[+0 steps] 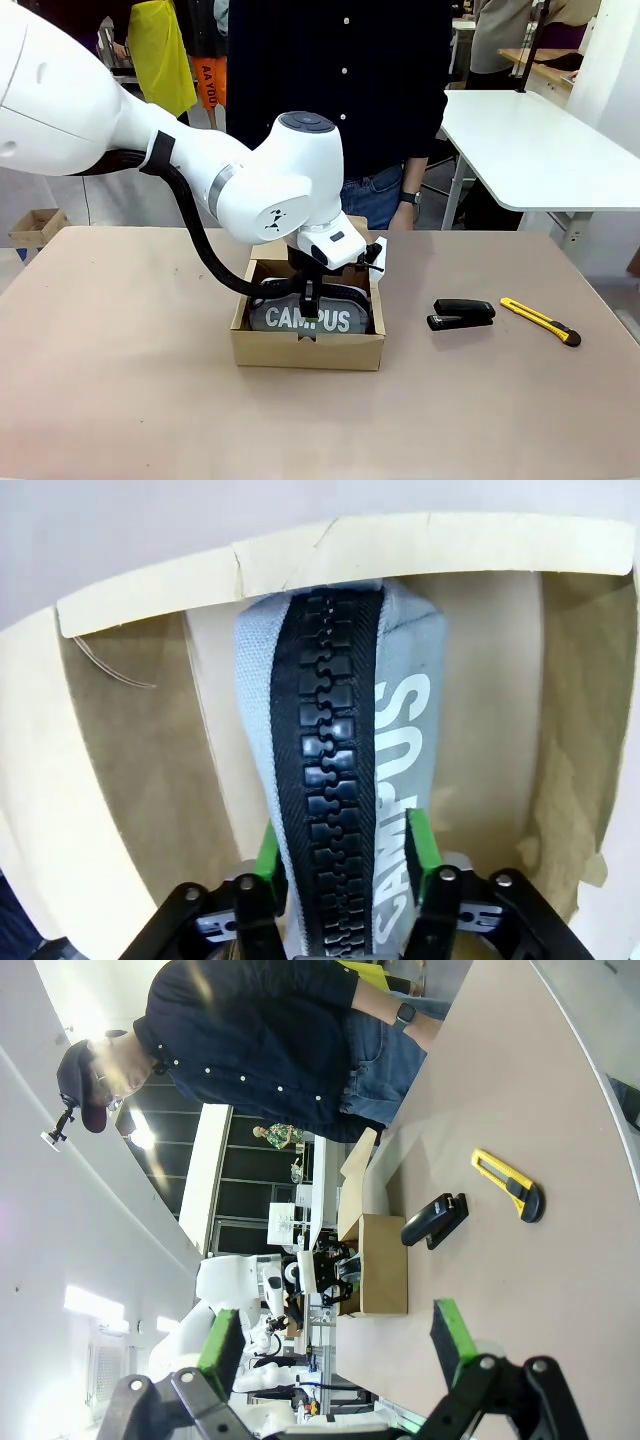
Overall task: Pack the items into the box.
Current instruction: Pick up the item specified by the human and place it in the Mailer Box.
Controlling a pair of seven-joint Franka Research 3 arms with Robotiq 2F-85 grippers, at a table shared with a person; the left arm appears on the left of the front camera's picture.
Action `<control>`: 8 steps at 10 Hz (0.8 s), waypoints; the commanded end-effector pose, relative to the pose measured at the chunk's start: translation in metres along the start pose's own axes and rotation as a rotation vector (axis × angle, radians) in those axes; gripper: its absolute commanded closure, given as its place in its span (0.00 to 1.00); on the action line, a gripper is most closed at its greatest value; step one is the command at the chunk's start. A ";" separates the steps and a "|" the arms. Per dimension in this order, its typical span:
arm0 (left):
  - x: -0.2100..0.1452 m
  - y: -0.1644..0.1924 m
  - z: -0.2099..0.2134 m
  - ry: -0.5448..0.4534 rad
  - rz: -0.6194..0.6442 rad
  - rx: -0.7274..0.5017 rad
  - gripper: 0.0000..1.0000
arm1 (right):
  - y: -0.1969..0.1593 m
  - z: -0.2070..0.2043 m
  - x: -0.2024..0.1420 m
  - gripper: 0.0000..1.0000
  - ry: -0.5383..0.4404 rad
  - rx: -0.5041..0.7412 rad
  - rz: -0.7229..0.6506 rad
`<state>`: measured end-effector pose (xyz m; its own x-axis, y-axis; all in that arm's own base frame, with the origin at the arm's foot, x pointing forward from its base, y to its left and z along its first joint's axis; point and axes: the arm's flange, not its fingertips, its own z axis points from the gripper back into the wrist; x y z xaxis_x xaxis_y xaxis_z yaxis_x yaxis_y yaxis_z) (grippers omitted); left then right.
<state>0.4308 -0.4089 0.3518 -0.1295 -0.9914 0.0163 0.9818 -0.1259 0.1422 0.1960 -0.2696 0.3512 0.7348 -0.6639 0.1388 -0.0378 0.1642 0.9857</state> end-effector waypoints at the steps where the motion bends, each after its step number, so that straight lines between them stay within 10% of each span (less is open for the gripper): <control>1: -0.006 0.000 0.006 -0.030 -0.018 -0.011 0.01 | 0.001 -0.002 0.001 0.00 -0.014 0.017 0.028; 8: -0.029 -0.005 0.065 -0.117 0.001 0.014 0.00 | 0.001 -0.002 0.001 0.00 -0.014 0.017 0.028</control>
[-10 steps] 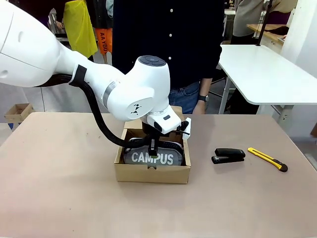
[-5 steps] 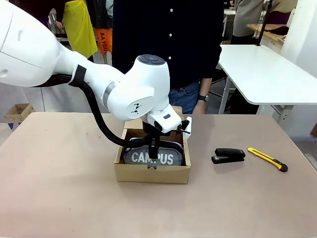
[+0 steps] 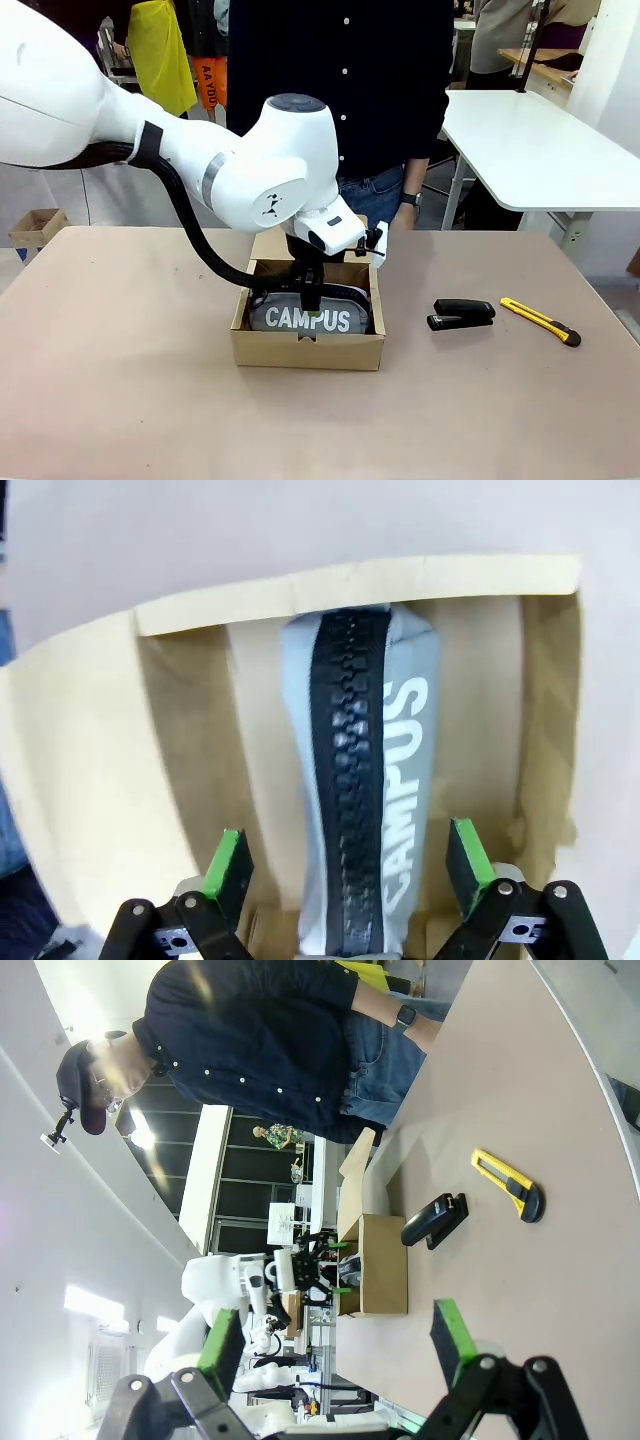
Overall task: Pack the items into the box.
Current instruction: Pick up the item specified by the human and place it in the Mailer Box.
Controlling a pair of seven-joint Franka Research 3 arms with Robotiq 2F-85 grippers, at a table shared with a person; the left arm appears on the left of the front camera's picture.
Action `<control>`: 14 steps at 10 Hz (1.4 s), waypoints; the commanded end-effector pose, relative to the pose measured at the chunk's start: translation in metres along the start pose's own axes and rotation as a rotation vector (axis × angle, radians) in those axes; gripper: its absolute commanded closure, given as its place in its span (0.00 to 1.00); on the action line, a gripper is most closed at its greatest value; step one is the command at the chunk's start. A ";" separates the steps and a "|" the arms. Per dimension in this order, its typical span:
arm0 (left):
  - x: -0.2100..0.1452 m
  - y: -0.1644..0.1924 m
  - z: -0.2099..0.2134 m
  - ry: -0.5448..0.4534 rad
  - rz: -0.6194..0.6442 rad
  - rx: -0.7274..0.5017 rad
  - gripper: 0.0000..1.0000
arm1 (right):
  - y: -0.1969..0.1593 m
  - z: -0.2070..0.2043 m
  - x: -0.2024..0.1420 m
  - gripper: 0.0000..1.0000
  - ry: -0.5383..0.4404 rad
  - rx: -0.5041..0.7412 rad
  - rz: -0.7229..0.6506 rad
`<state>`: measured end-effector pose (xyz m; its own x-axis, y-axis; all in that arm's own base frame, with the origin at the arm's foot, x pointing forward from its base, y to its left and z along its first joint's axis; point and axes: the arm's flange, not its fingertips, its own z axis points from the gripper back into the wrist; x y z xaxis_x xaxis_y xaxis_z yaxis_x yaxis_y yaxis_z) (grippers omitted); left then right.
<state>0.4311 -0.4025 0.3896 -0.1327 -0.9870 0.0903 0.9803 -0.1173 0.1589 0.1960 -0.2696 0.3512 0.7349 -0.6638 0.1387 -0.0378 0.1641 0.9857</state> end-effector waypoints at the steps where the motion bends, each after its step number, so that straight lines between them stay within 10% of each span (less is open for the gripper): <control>1: -0.044 -0.007 0.071 -0.099 0.039 0.015 0.00 | 0.001 -0.002 0.001 0.00 -0.014 0.017 0.028; 5: -0.185 -0.014 0.165 -0.357 0.308 -0.065 0.00 | 0.001 -0.002 0.001 0.00 -0.014 0.017 0.028; 9: -0.397 -0.101 0.132 -0.872 0.821 -0.088 0.00 | 0.001 -0.002 0.001 0.00 -0.014 0.017 0.028; 13: -0.478 -0.182 0.022 -1.109 0.969 -0.272 0.00 | 0.001 -0.002 0.001 0.00 -0.014 0.017 0.028; 14: -0.469 -0.167 0.068 -1.013 0.967 -0.195 0.00 | 0.001 -0.002 0.001 0.00 -0.014 0.017 0.028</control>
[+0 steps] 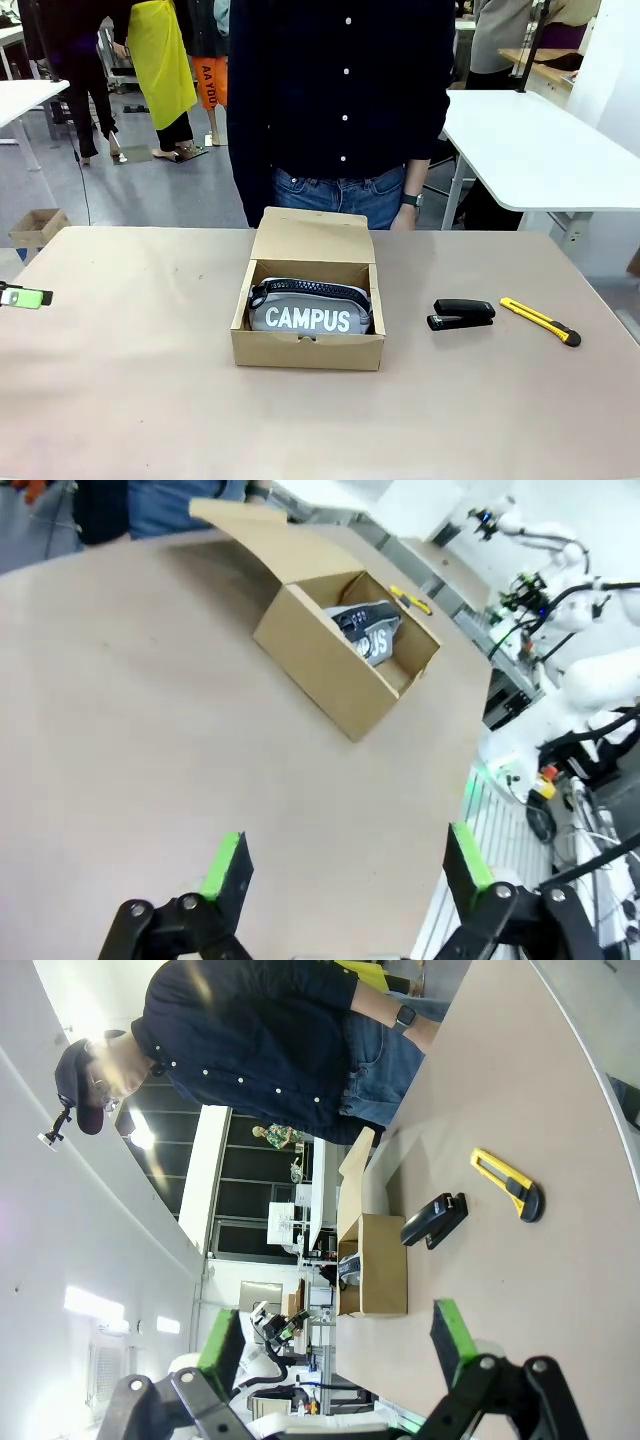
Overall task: Pack the items into the box.
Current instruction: Pick up the item specified by the human and place it in the Mailer Box.
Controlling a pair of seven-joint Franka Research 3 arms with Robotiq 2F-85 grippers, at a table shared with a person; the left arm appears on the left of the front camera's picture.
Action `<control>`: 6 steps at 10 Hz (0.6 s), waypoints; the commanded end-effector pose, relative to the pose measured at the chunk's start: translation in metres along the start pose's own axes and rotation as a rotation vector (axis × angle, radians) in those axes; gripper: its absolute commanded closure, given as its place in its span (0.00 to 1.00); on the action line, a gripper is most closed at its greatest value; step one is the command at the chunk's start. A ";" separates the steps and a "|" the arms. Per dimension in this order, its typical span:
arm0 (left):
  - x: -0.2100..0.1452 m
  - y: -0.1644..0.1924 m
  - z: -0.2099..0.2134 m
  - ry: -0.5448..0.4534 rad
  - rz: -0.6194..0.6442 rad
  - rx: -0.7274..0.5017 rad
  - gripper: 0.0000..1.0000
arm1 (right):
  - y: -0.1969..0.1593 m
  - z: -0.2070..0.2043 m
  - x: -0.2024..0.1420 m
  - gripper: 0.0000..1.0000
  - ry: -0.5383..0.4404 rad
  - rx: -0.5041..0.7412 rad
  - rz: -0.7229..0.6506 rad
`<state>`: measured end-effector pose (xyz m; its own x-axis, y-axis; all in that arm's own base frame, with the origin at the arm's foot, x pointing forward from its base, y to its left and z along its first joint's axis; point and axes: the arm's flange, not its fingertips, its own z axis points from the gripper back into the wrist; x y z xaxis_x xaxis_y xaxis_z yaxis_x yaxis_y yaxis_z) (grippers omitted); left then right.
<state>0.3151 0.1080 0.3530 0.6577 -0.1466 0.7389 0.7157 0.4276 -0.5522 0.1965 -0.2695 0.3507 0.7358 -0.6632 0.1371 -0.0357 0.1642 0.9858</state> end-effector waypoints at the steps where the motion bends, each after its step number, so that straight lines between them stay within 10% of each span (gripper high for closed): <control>1: 0.031 -0.025 -0.006 0.025 -0.048 0.040 0.00 | 0.001 -0.001 0.001 0.00 -0.015 0.018 0.030; 6: 0.031 -0.025 -0.006 0.025 -0.048 0.040 0.00 | 0.001 -0.001 0.001 0.00 -0.015 0.018 0.030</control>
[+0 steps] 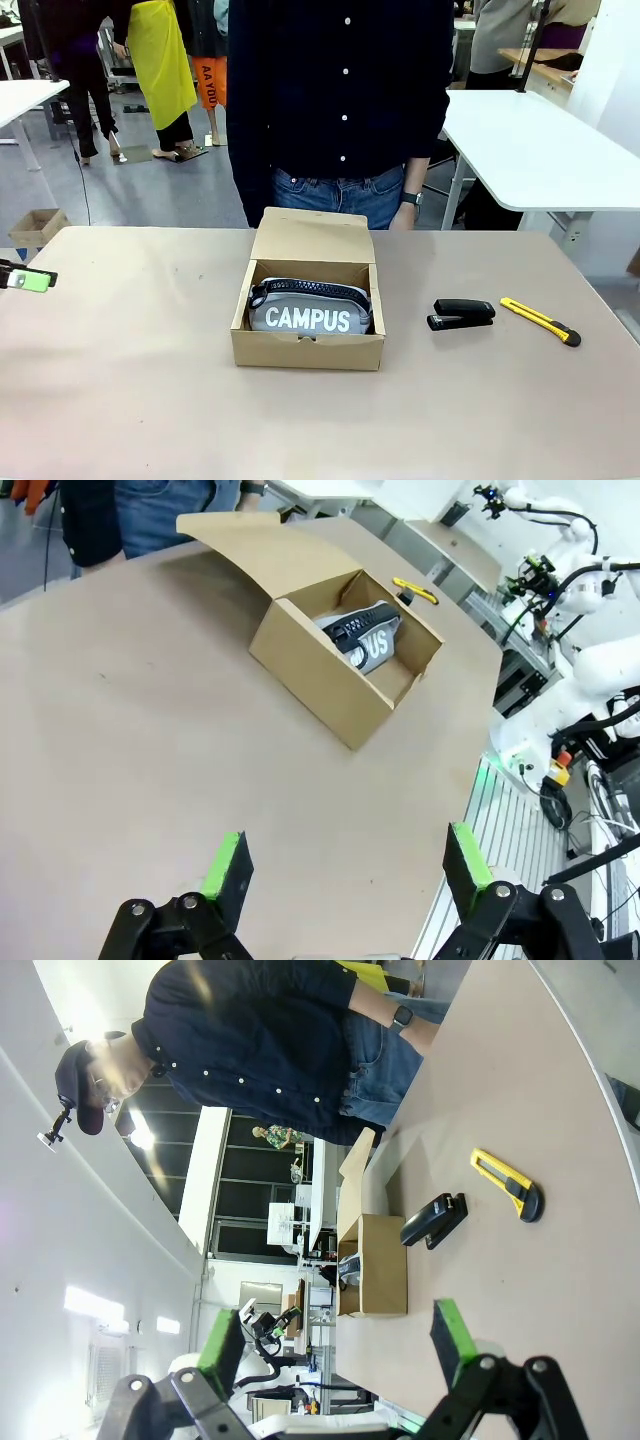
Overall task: Pack the items into the box.
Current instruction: Pick up the item specified by the human and place it in the Mailer Box.
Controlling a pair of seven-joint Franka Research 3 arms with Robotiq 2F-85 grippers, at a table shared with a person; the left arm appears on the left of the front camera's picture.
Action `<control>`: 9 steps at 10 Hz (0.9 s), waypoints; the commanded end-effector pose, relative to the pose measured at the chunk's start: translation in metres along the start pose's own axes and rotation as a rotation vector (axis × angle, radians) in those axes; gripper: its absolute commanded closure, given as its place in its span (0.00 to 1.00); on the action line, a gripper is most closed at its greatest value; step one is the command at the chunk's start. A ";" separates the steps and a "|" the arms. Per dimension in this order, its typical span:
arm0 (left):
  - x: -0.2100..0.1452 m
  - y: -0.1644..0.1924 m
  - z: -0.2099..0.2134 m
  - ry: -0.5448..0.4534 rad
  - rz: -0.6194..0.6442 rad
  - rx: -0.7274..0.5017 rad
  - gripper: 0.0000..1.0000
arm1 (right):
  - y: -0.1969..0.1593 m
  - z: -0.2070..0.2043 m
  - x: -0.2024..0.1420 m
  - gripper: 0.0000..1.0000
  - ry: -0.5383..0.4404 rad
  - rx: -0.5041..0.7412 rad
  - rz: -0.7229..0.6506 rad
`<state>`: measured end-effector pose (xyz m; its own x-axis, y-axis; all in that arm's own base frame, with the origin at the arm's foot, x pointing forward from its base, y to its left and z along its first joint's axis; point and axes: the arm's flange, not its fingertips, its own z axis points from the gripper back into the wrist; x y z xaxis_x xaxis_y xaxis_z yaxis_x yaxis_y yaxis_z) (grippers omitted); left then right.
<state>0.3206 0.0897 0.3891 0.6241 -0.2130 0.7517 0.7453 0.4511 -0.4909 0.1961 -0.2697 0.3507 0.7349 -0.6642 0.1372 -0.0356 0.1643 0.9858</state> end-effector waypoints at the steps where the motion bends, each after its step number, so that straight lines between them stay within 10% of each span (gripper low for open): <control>1: -0.001 -0.001 -0.002 -0.020 0.013 0.001 0.00 | 0.001 -0.002 0.001 0.00 -0.014 0.018 0.030; 9: -0.001 -0.001 -0.002 -0.020 0.013 0.001 0.00 | 0.001 -0.002 0.001 0.00 -0.014 0.018 0.030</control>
<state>0.3208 0.0905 0.3869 0.6296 -0.2099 0.7480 0.7408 0.4522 -0.4967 0.1961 -0.2697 0.3507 0.7349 -0.6642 0.1373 -0.0356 0.1643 0.9858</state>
